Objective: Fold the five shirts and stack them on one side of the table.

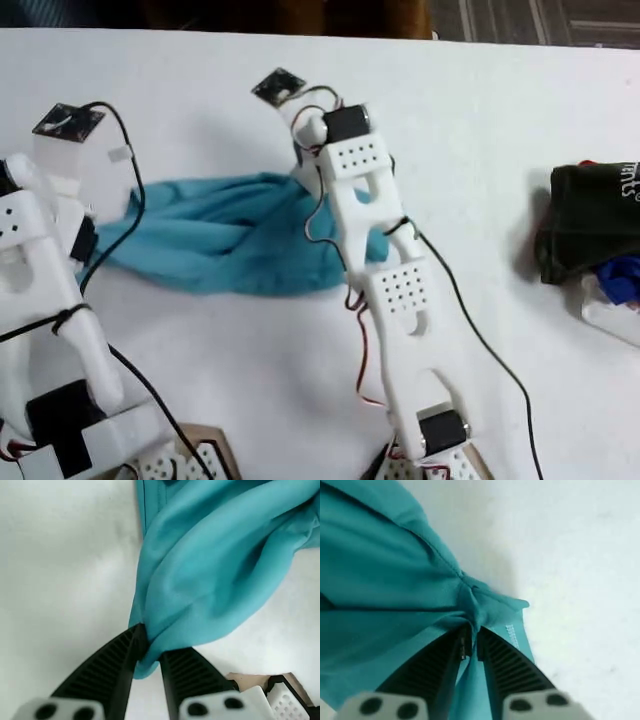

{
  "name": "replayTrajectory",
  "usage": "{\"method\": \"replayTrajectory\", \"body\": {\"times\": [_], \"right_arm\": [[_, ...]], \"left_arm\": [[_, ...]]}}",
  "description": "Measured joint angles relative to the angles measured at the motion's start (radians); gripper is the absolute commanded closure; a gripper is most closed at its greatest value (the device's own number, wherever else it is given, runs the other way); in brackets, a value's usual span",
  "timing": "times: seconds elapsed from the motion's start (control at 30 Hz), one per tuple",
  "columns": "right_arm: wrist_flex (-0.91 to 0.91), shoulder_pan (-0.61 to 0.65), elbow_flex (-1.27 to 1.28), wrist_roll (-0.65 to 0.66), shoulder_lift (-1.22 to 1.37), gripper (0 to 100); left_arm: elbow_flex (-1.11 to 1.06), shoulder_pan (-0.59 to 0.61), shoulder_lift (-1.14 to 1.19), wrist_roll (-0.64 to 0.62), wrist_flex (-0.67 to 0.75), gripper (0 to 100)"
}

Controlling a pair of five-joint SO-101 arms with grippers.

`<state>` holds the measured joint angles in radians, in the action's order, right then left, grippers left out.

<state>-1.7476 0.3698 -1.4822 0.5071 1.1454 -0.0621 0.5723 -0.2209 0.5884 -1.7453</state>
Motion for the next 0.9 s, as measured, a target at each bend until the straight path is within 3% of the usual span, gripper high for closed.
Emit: {"method": "replayTrajectory", "body": {"times": [0.23,0.47,0.73,0.9], "right_arm": [[-0.002,-0.037,0.017,0.0,-0.12,97.8],[-0.002,-0.023,0.325,0.055,-0.215,97.1],[-0.002,0.043,0.45,0.1,-0.358,79.3],[-0.002,0.051,0.459,-0.055,-0.404,81.4]], "left_arm": [[0.0,0.0,0.0,0.0,0.0,97],[0.0,0.0,0.0,0.0,0.0,97],[0.0,0.0,0.0,0.0,0.005,97],[0.0,0.0,0.0,0.0,0.006,97]]}}
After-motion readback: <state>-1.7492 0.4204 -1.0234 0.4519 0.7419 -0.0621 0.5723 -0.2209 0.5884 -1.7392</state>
